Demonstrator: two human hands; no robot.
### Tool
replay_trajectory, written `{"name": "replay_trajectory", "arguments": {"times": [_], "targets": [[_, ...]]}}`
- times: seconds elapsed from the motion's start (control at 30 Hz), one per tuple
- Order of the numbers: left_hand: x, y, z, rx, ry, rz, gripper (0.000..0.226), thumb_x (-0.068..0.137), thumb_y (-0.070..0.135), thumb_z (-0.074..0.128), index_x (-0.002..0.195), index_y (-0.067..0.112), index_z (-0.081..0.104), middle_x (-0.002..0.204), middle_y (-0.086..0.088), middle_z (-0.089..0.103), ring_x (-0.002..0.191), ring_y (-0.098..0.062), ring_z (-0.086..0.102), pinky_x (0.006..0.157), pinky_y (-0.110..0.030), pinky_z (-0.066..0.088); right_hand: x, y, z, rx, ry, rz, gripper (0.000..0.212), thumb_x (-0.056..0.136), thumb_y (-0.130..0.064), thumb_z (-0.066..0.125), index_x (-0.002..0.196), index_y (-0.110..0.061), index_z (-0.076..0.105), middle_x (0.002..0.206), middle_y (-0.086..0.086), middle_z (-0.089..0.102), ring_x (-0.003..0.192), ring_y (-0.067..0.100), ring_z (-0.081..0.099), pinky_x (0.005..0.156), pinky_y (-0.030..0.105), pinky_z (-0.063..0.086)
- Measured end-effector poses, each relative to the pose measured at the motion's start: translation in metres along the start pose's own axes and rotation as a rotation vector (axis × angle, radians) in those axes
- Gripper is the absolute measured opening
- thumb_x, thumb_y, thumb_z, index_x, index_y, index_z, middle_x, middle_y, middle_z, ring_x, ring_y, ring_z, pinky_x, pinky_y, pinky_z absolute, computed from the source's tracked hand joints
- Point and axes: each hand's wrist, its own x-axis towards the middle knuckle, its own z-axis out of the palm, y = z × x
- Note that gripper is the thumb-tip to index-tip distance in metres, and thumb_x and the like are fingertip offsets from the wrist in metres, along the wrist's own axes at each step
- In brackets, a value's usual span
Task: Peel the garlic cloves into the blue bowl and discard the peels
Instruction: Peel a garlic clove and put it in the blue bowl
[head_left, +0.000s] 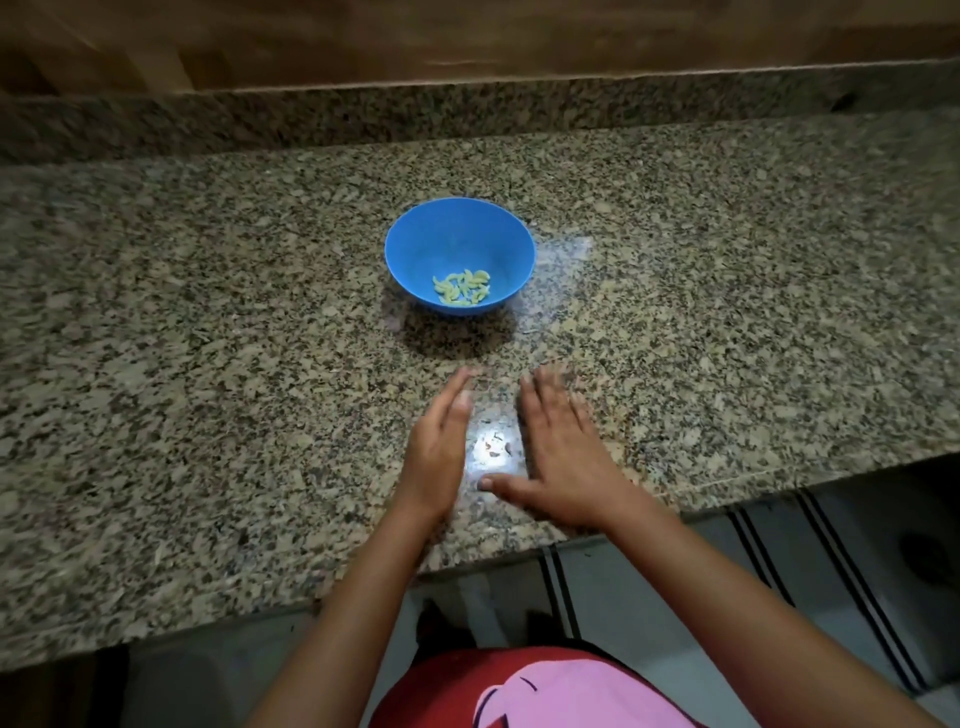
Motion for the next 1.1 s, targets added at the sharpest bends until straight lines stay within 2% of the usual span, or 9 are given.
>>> {"name": "replay_trajectory", "arguments": {"times": [0.2, 0.43, 0.53, 0.63, 0.77, 0.87, 0.93, 1.0, 1.1], "targets": [[0.0, 0.0, 0.014, -0.374, 0.323, -0.097, 0.032, 0.099, 0.028, 0.037, 0.125, 0.016, 0.052, 0.133, -0.006, 0.055, 0.125, -0.012, 0.049, 0.107, -0.025, 0.035, 0.034, -0.004, 0.008, -0.022, 0.14, -0.055, 0.09, 0.082, -0.075, 0.012, 0.144, -0.019, -0.023, 0.153, 0.01, -0.025, 0.142, 0.02, -0.023, 0.111, 0.037, -0.015], [-0.011, 0.018, 0.034, -0.677, 0.545, -0.205, 0.044, 0.103, 0.025, 0.024, 0.133, 0.002, 0.045, 0.138, -0.014, 0.049, 0.126, -0.019, 0.047, 0.107, -0.028, 0.035, 0.044, -0.007, 0.006, 0.046, 0.167, -0.432, 0.049, 0.102, -0.032, 0.031, 0.148, -0.016, 0.025, 0.156, 0.009, 0.019, 0.145, 0.027, 0.015, 0.116, 0.039, 0.012], [-0.024, 0.02, 0.043, -0.803, 0.608, -0.22, 0.045, 0.103, 0.028, 0.025, 0.132, 0.001, 0.046, 0.136, -0.015, 0.051, 0.127, -0.022, 0.048, 0.11, -0.032, 0.034, 0.01, 0.008, 0.009, 0.153, 0.19, -0.493, 0.041, 0.095, -0.014, 0.048, 0.135, -0.005, 0.049, 0.14, 0.018, 0.046, 0.131, 0.034, 0.04, 0.109, 0.04, 0.032], [-0.034, 0.018, 0.053, -0.914, 0.661, -0.242, 0.047, 0.103, 0.03, 0.026, 0.133, 0.0, 0.046, 0.135, -0.015, 0.052, 0.126, -0.023, 0.049, 0.108, -0.032, 0.036, -0.014, 0.021, 0.007, 0.158, 0.234, -0.516, 0.031, 0.081, -0.008, 0.053, 0.106, 0.004, 0.067, 0.107, 0.019, 0.064, 0.101, 0.035, 0.054, 0.085, 0.041, 0.05], [-0.042, 0.018, 0.063, -1.015, 0.702, -0.248, 0.047, 0.102, 0.03, 0.028, 0.132, 0.0, 0.047, 0.132, -0.016, 0.054, 0.123, -0.025, 0.052, 0.103, -0.032, 0.041, -0.019, 0.022, 0.0, 0.181, 0.227, -0.475, 0.024, 0.084, -0.002, 0.06, 0.107, -0.002, 0.067, 0.108, 0.01, 0.062, 0.102, 0.022, 0.047, 0.082, 0.021, 0.037], [-0.045, 0.02, 0.071, -1.066, 0.686, -0.277, 0.048, 0.102, 0.031, 0.028, 0.132, 0.0, 0.047, 0.13, -0.016, 0.055, 0.122, -0.025, 0.052, 0.1, -0.031, 0.042, -0.017, 0.014, -0.015, 0.466, 0.252, -0.336, 0.018, 0.088, -0.002, 0.059, 0.102, -0.005, 0.07, 0.102, 0.009, 0.066, 0.093, 0.015, 0.058, 0.079, 0.014, 0.041], [-0.044, 0.022, 0.074, -1.086, 0.634, -0.323, 0.048, 0.102, 0.033, 0.027, 0.129, 0.0, 0.049, 0.124, -0.015, 0.059, 0.114, -0.023, 0.057, 0.092, -0.029, 0.046, -0.017, 0.004, -0.026, 0.649, 0.165, -0.305, 0.02, 0.088, -0.001, 0.059, 0.104, -0.006, 0.07, 0.104, 0.008, 0.07, 0.091, 0.011, 0.063, 0.087, 0.018, 0.049], [-0.044, 0.025, 0.075, -1.147, 0.565, -0.356, 0.048, 0.101, 0.035, 0.026, 0.122, 0.002, 0.054, 0.112, -0.015, 0.063, 0.1, -0.021, 0.062, 0.08, -0.028, 0.05, -0.017, -0.001, -0.035, 0.608, 0.012, -0.37, 0.025, 0.089, -0.002, 0.057, 0.109, -0.009, 0.069, 0.108, 0.006, 0.07, 0.097, 0.014, 0.065, 0.093, 0.03, 0.052], [-0.042, 0.028, 0.074, -1.256, 0.559, -0.376, 0.044, 0.102, 0.033, 0.029, 0.108, 0.002, 0.059, 0.096, -0.014, 0.064, 0.07, -0.016, 0.066, 0.059, -0.024, 0.055, -0.018, 0.003, -0.05, 0.607, -0.146, -0.396, 0.029, 0.092, -0.005, 0.055, 0.116, -0.015, 0.067, 0.117, 0.001, 0.066, 0.105, 0.014, 0.063, 0.095, 0.034, 0.051]]}}
